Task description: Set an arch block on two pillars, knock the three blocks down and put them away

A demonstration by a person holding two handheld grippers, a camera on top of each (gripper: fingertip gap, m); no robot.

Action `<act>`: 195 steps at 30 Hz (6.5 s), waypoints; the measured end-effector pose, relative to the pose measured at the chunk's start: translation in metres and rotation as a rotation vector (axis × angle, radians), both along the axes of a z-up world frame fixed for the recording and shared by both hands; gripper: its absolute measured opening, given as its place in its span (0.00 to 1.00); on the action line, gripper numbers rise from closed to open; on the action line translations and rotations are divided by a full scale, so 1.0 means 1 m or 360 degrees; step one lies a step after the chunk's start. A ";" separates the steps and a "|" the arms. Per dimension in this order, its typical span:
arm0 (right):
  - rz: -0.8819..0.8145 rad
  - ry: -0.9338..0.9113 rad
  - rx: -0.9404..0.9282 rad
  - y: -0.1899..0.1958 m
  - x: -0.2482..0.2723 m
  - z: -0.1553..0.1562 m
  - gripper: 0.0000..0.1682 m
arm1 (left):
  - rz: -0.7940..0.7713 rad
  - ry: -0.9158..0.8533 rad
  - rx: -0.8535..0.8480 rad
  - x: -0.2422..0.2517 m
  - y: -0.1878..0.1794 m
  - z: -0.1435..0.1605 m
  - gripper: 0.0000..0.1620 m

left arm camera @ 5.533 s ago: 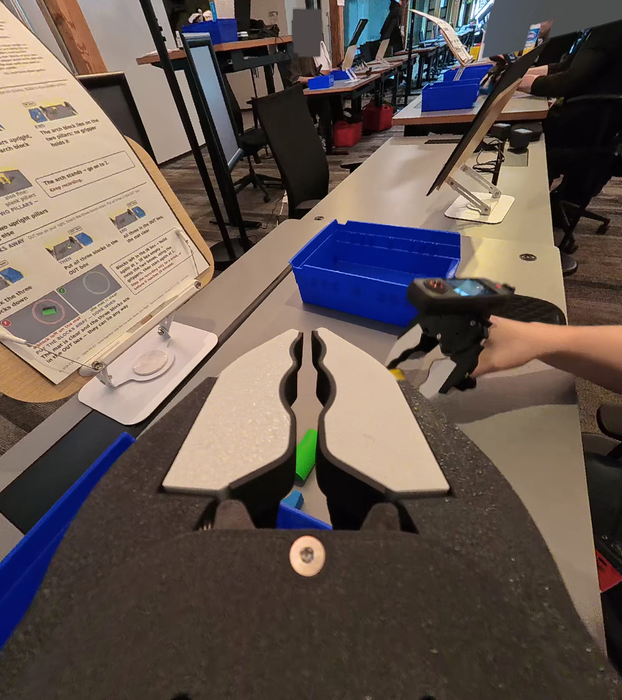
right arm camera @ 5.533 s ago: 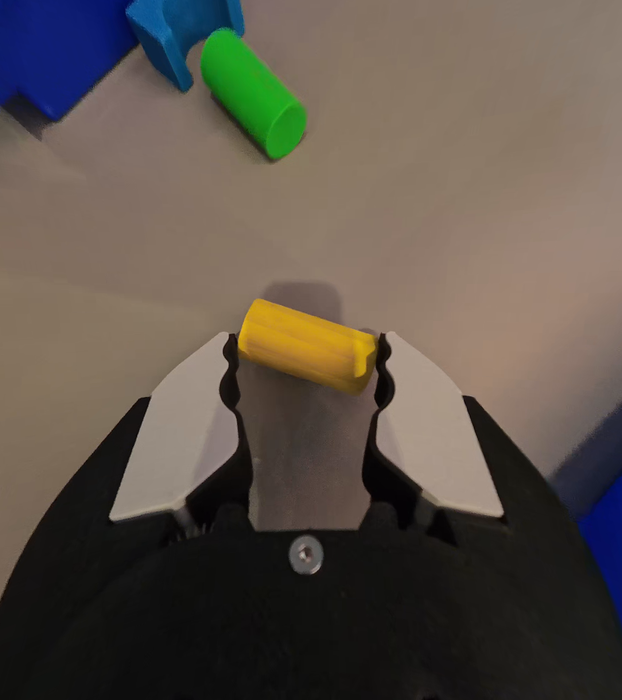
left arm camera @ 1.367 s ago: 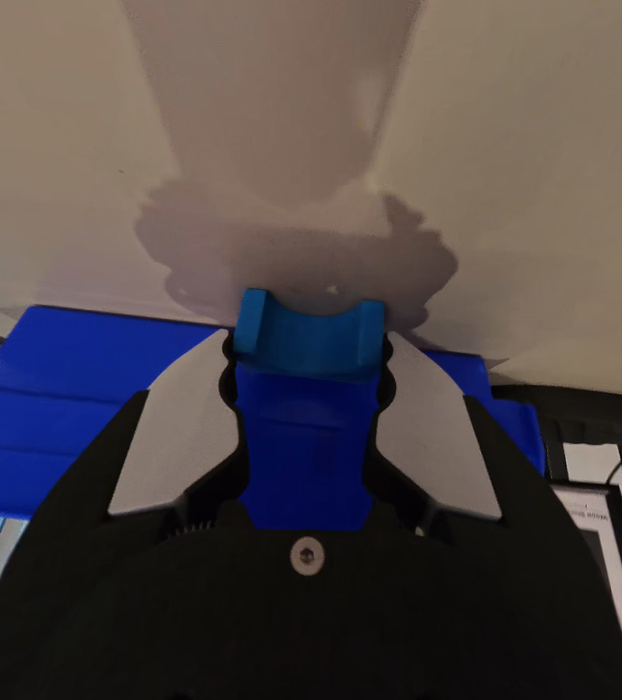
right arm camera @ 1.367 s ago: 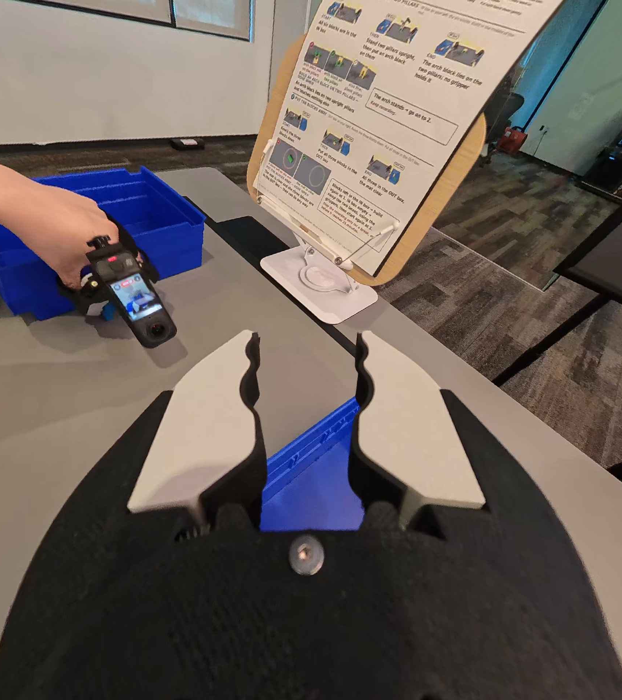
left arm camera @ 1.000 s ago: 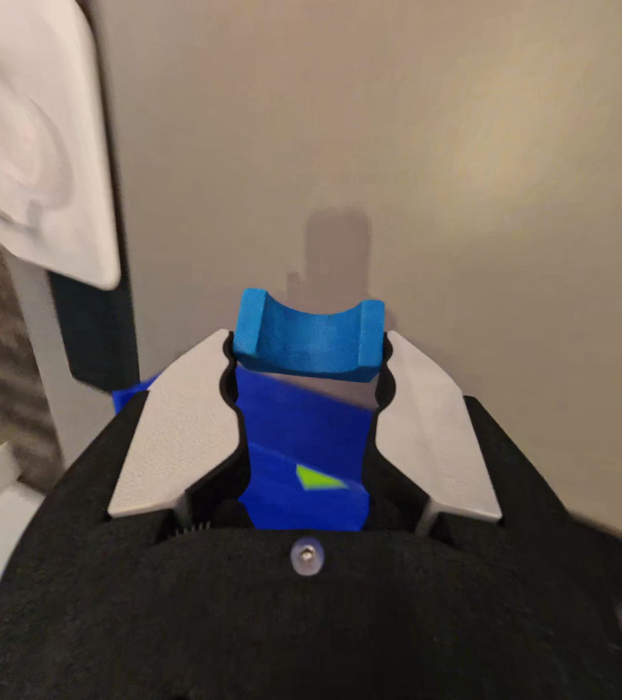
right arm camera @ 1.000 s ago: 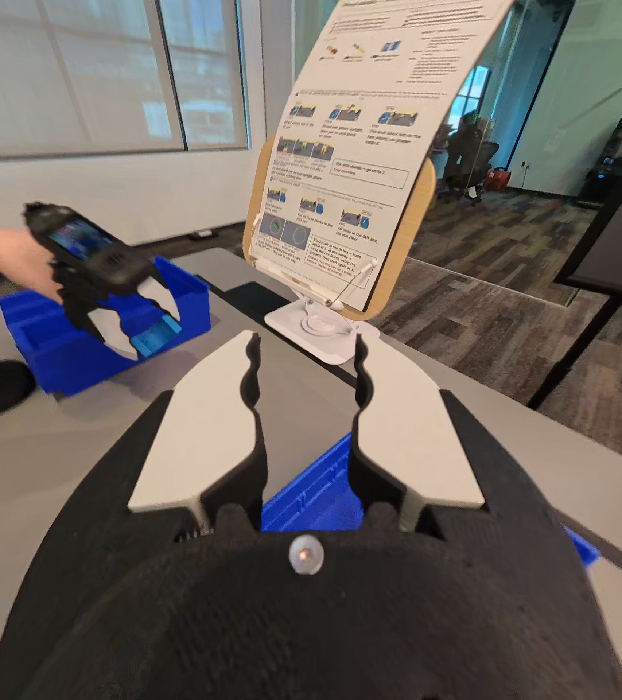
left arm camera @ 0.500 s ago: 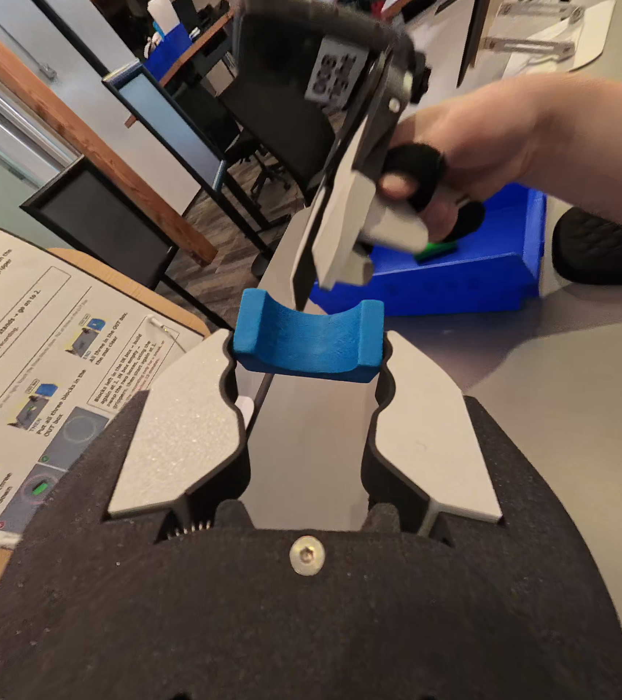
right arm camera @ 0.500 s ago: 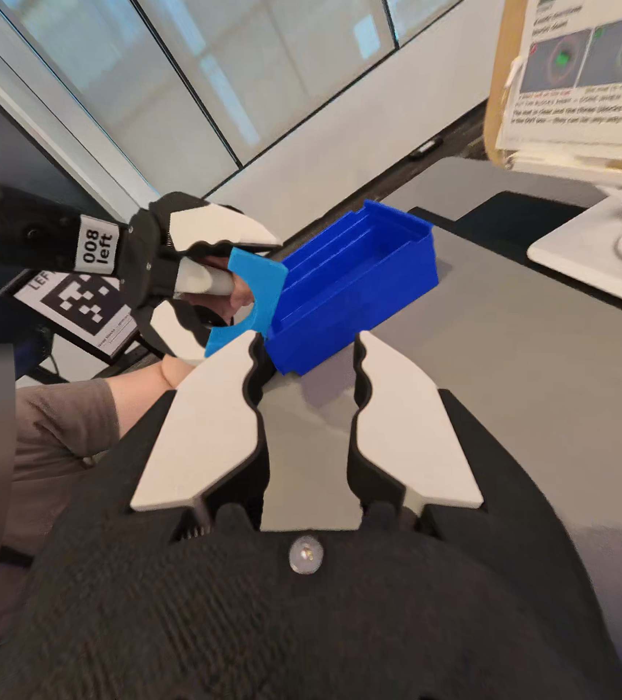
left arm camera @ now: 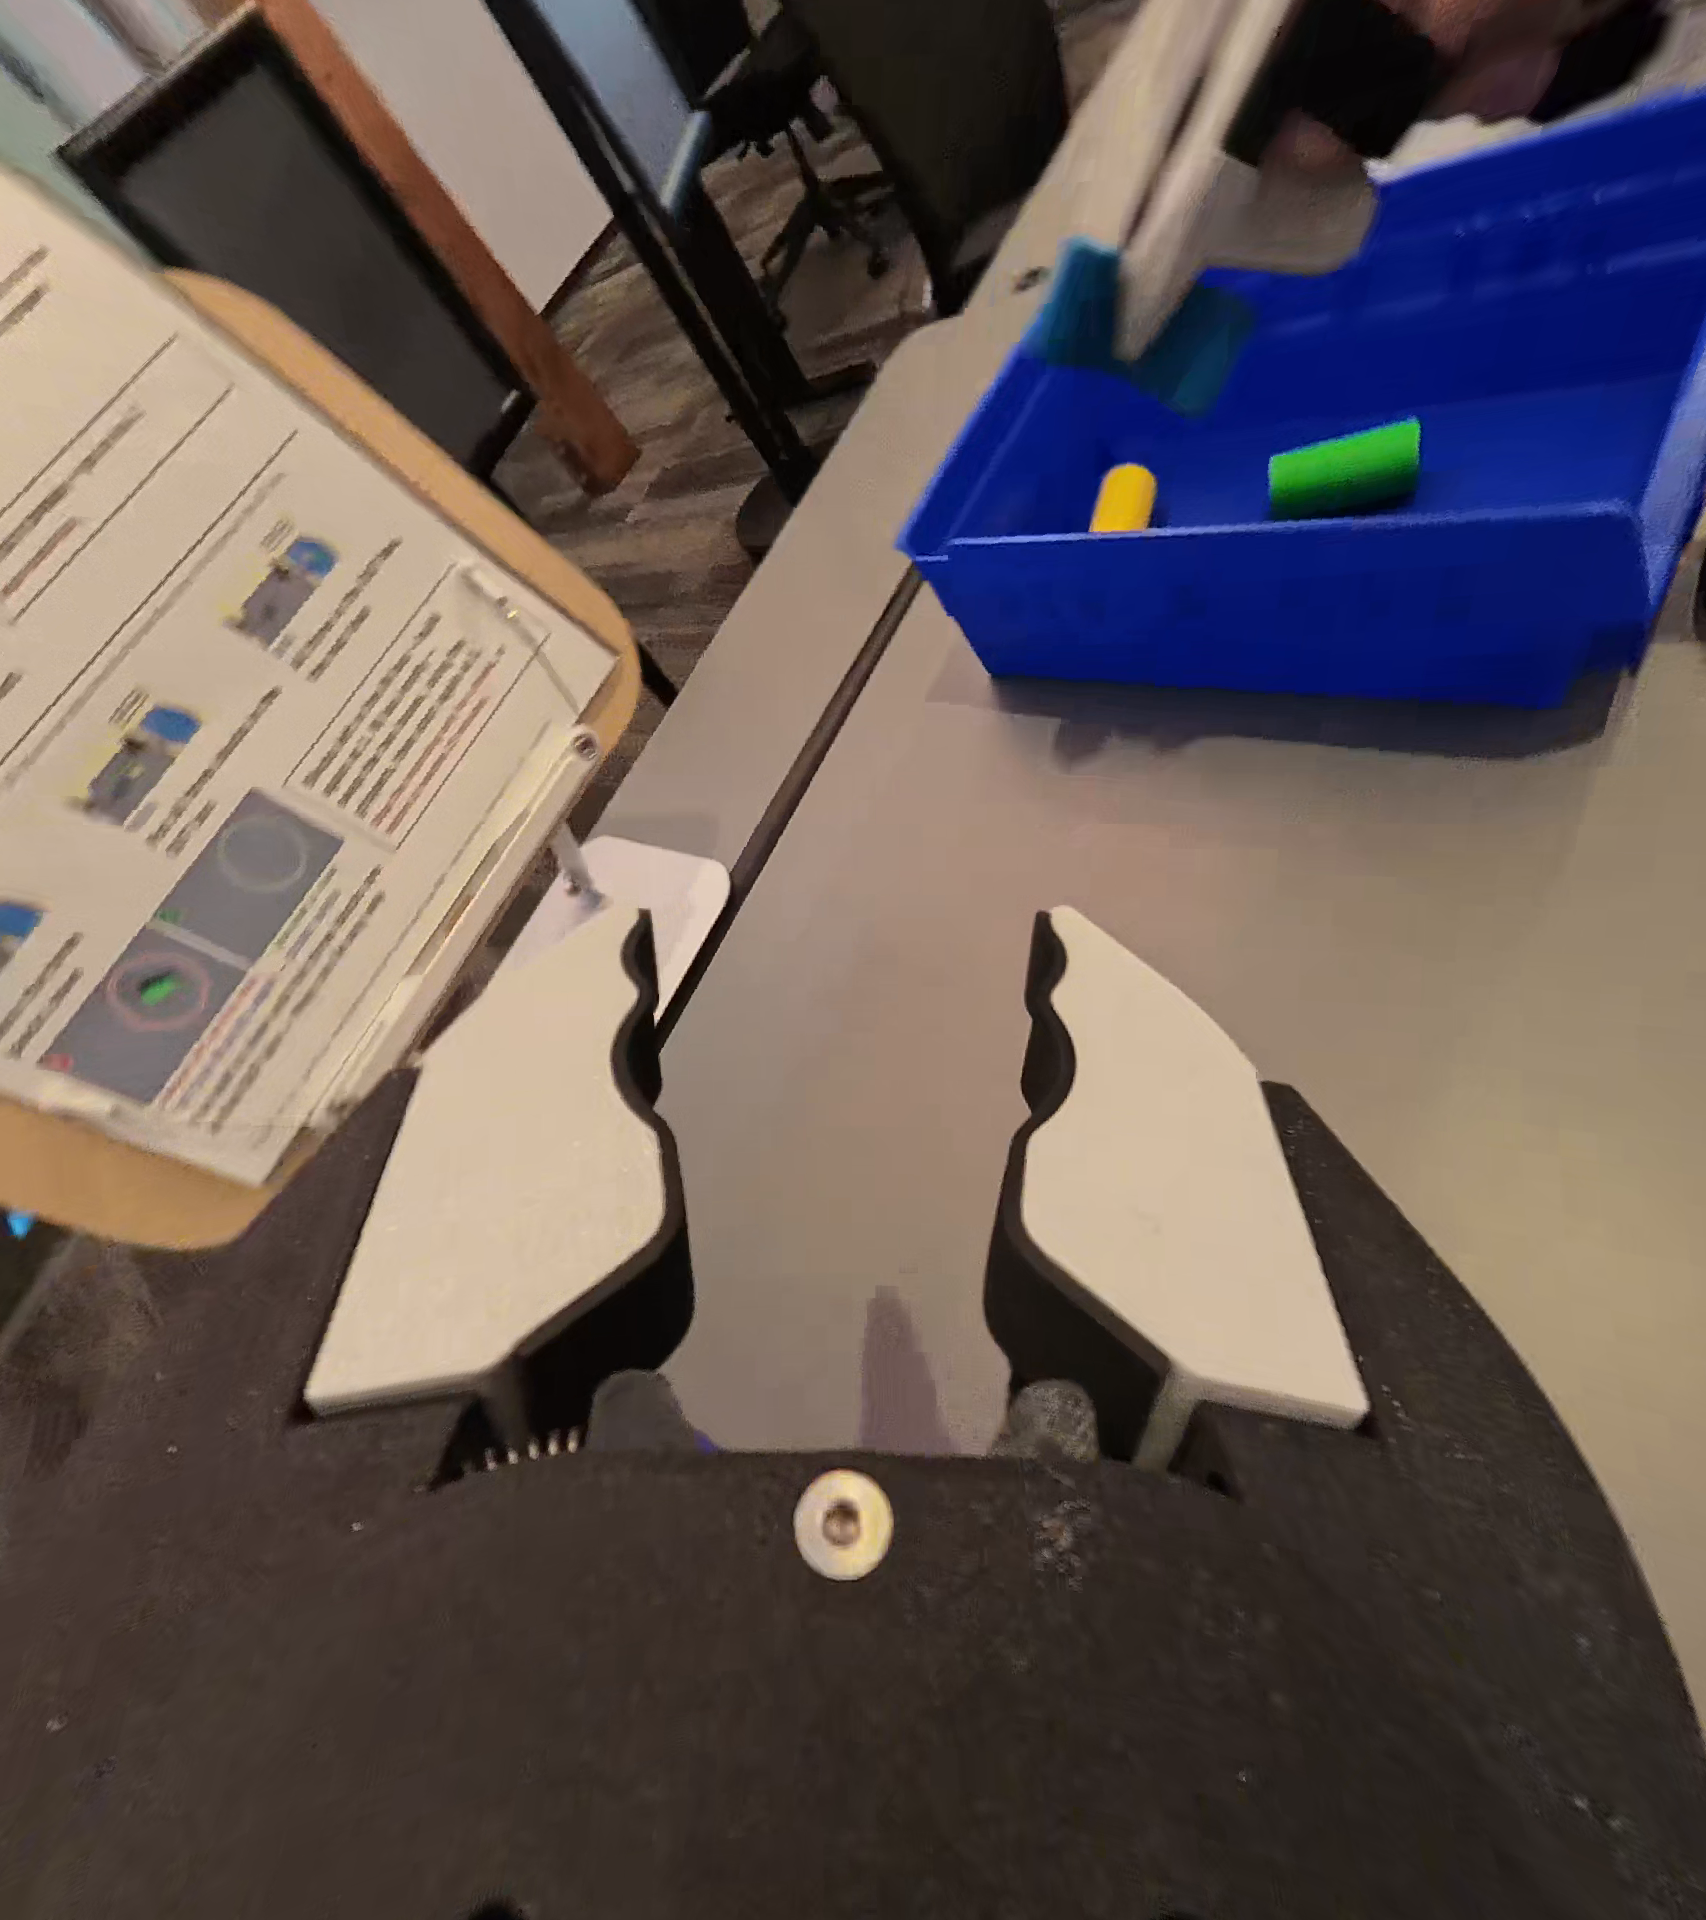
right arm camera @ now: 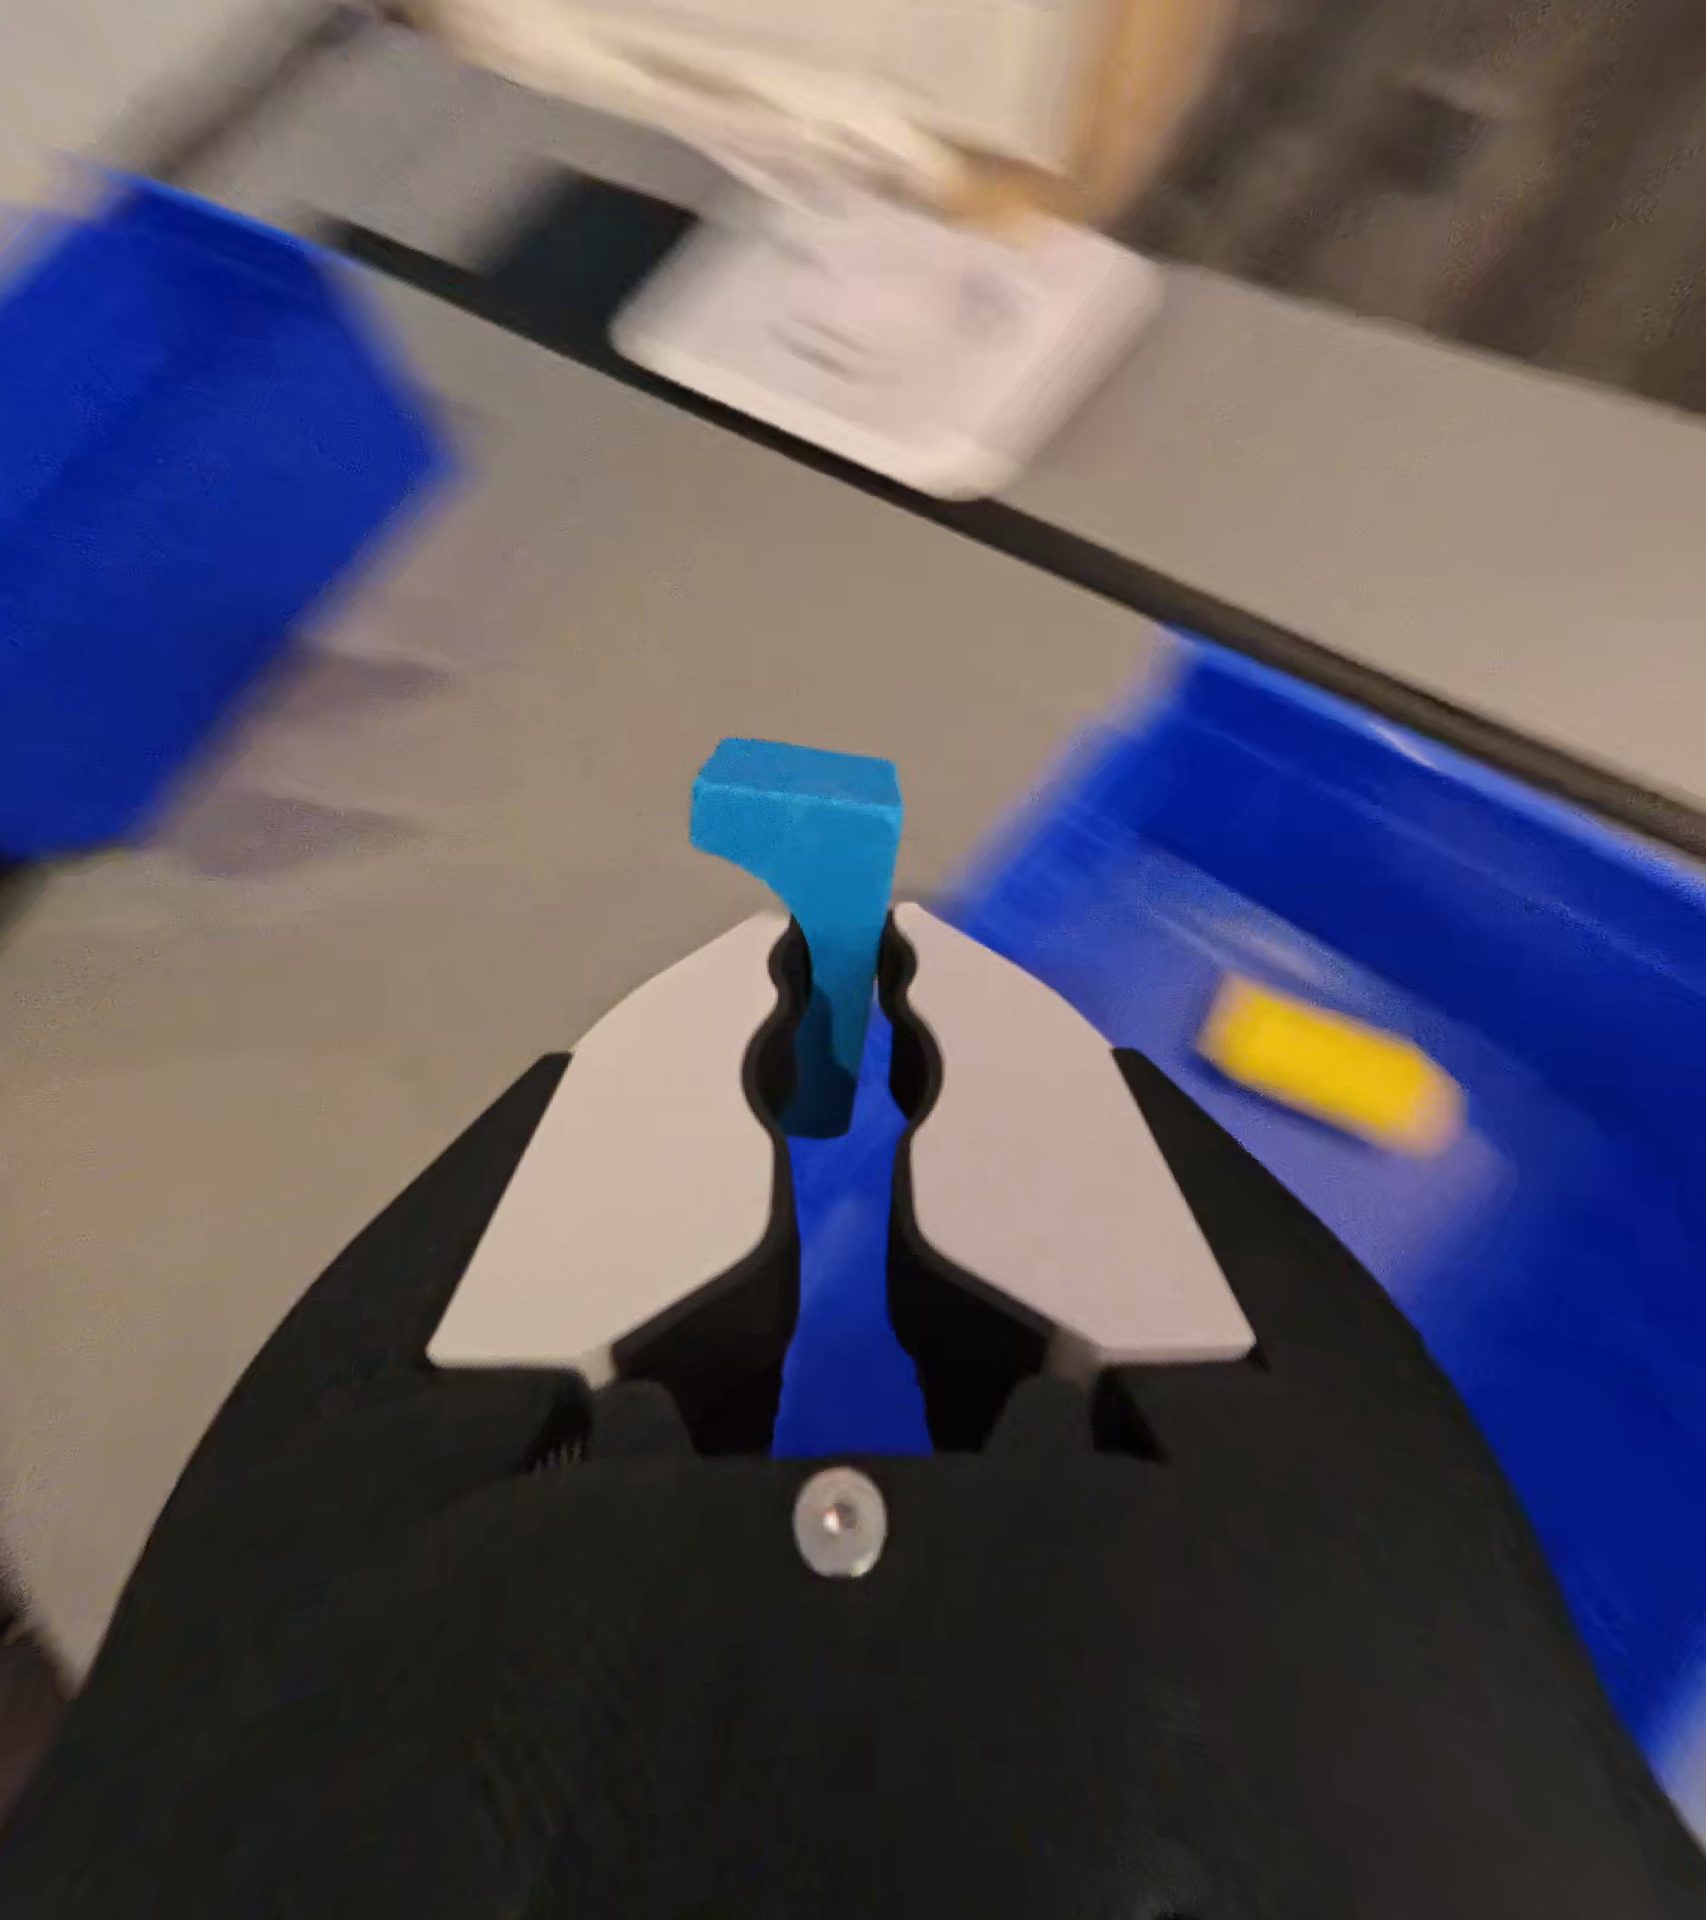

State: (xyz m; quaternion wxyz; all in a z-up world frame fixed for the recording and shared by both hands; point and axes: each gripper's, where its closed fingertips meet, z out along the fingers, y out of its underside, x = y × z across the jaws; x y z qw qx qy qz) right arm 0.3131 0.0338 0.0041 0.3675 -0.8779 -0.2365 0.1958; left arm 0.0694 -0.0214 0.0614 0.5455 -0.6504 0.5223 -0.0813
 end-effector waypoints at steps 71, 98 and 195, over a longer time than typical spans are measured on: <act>-0.0136 -0.0571 -0.1019 -0.012 0.014 -0.144 0.08 | 0.0962 0.0521 -0.1681 -0.134 0.012 -0.182 0.34; -0.0152 -0.0607 -0.1166 -0.049 0.073 -0.122 0.04 | 0.0802 -0.1098 0.0043 -0.281 -0.046 0.114 0.17; -0.0090 -0.0270 -0.0587 0.010 -0.197 -0.098 0.25 | 0.1739 -0.0205 -0.1273 -0.407 0.036 -0.139 0.12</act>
